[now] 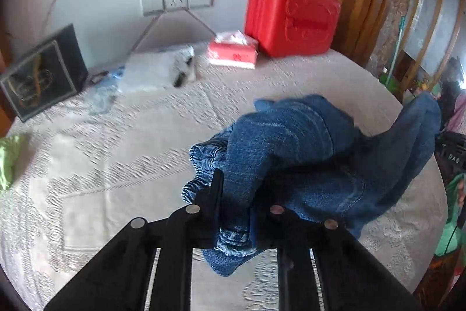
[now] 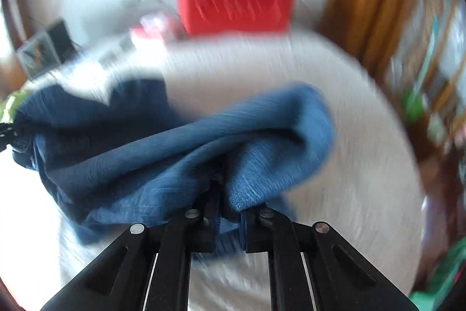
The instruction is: Fold clothes
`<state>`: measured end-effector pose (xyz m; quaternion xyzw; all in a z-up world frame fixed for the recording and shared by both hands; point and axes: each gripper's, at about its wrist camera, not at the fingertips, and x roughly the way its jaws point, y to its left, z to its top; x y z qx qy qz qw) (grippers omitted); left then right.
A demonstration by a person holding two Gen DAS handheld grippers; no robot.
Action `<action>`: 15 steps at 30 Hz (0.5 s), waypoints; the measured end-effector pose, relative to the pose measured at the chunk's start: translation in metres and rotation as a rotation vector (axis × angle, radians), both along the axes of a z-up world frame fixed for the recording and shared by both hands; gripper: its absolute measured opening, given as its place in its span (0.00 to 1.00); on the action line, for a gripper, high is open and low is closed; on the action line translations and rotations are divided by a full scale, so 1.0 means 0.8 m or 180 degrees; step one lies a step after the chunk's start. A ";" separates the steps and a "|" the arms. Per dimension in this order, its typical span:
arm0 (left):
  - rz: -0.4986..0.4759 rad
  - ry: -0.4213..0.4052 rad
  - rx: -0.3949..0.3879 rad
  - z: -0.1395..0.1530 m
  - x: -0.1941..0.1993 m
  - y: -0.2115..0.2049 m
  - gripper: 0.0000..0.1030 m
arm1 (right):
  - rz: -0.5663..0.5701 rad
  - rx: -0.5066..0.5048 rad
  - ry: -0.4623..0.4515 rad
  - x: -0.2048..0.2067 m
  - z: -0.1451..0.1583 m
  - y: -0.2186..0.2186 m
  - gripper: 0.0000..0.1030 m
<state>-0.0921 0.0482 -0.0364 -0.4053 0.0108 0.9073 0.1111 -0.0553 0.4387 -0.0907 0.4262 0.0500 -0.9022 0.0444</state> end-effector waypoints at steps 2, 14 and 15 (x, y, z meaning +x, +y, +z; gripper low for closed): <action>0.0161 0.0224 -0.0050 0.045 0.000 -0.039 0.14 | 0.0126 0.0064 0.0338 -0.008 0.058 -0.023 0.10; 0.0873 0.0337 -0.0469 0.141 0.081 -0.246 0.14 | 0.0659 -0.0158 0.0835 0.011 0.211 -0.140 0.10; 0.0875 0.0152 -0.0454 0.114 0.084 -0.250 0.14 | 0.0667 -0.0149 0.0605 0.010 0.187 -0.149 0.10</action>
